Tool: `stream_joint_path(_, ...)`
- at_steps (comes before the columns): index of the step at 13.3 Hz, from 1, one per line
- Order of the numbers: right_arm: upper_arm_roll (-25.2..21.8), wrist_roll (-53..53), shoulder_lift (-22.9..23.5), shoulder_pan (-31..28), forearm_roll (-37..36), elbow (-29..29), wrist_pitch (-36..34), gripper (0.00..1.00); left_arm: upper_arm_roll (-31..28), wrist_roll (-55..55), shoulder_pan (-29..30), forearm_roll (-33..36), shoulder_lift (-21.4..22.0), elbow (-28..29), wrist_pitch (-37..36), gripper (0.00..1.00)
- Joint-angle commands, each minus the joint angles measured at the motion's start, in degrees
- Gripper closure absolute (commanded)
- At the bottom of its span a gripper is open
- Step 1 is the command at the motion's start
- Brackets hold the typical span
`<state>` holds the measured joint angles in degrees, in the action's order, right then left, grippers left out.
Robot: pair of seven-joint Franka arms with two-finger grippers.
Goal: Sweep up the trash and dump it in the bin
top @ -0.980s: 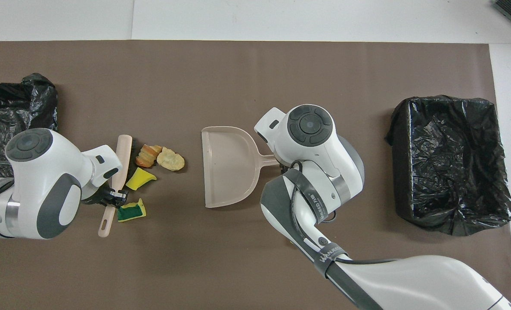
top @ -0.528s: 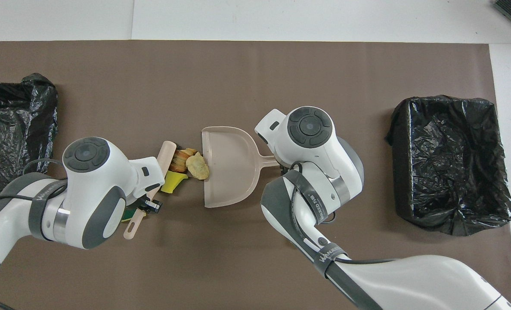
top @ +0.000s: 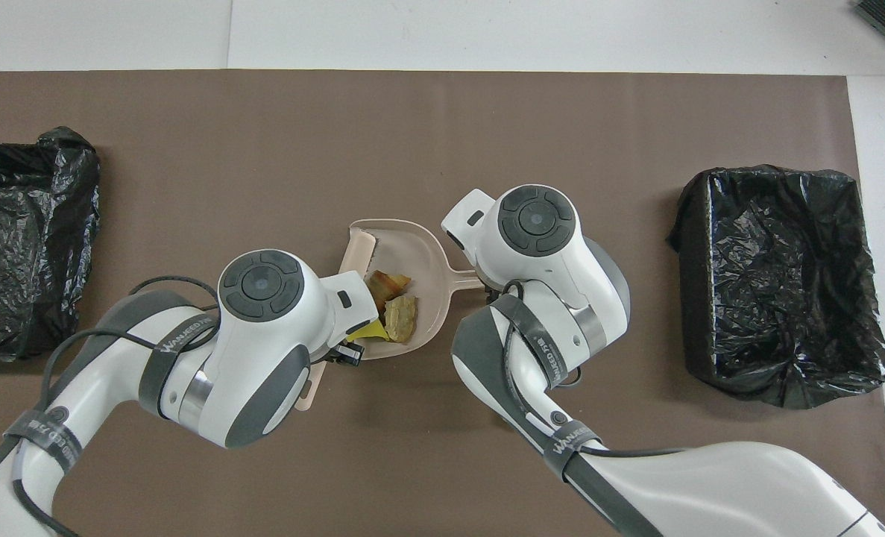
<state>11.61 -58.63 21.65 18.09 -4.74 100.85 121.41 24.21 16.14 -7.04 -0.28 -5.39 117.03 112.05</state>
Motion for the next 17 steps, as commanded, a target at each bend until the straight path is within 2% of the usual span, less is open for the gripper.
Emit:
stream_joint_path(1, 0.25, -0.60, -0.64, -0.60, 1.14, 1.37, 0.58, 1.00, -0.22, 10.96, 0.36, -0.60, 1.87, -1.37, -6.99, 1.00)
stream_joint_path(4, 0.25, -0.69, -0.73, -0.60, 1.14, 1.54, 0.58, 1.00, -0.57, 21.28, 0.44, -0.60, 7.48, 3.88, -12.81, 1.00)
stream_joint_path(7, 0.25, -0.60, -0.82, -0.42, 1.05, 1.54, 0.58, 1.00, -0.74, 31.03, 2.99, -0.16, 13.81, 13.90, -11.59, 1.00)
stream_joint_path(11, 0.25, -0.69, -0.82, -0.33, 0.79, 1.63, 0.58, 1.00, -1.27, 35.88, 5.89, 1.42, 19.17, 21.02, -11.59, 1.00)
stream_joint_path(14, 0.25, -0.60, -0.91, -0.33, 0.78, 1.72, 0.58, 1.00, -1.27, 36.06, 8.87, 2.21, 20.07, 22.54, -11.24, 1.00)
stream_joint_path(17, 0.25, -0.60, -0.91, -0.33, 0.78, 1.72, 0.58, 1.00, -1.01, 36.33, 9.85, 2.13, 19.37, 25.08, -5.54, 1.00)
